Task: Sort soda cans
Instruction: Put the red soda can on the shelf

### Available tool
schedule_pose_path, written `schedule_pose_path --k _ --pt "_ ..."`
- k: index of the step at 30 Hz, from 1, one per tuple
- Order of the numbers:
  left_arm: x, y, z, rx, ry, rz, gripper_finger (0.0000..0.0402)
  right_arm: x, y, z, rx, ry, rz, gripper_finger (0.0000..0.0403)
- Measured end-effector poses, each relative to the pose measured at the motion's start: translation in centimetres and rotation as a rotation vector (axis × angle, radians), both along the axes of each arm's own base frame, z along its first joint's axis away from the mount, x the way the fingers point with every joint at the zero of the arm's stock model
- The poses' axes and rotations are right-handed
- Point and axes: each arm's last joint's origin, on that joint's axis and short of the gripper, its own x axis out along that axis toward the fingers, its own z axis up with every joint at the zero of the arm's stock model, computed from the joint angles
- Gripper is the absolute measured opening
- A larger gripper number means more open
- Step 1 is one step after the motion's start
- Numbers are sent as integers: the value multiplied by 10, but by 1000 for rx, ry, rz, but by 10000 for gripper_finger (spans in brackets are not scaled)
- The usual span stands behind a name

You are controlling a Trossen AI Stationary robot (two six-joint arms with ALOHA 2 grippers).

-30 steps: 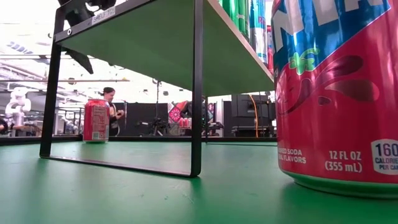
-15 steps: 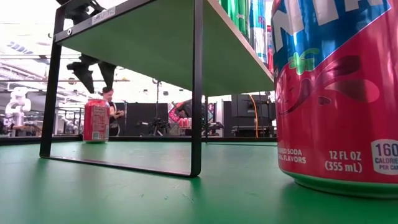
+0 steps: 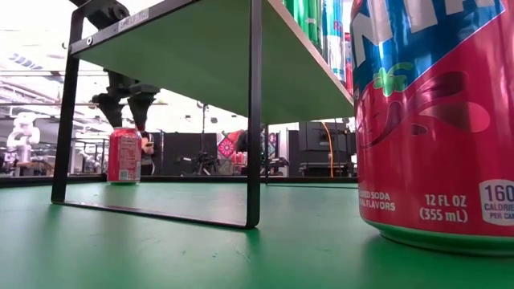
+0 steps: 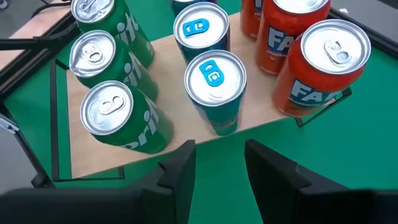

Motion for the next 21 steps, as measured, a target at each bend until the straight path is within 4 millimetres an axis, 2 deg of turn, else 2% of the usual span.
schedule_pose_path --k 13,17,21 --pt "7 10 -24 -102 62 -27 392 2 1 0 21 -20 -21 130" --pt "9 12 -31 -144 80 -30 363 2 1 0 36 -31 -38 130" --pt "9 12 -33 -162 79 -32 316 4 2 1 47 -50 -45 130"
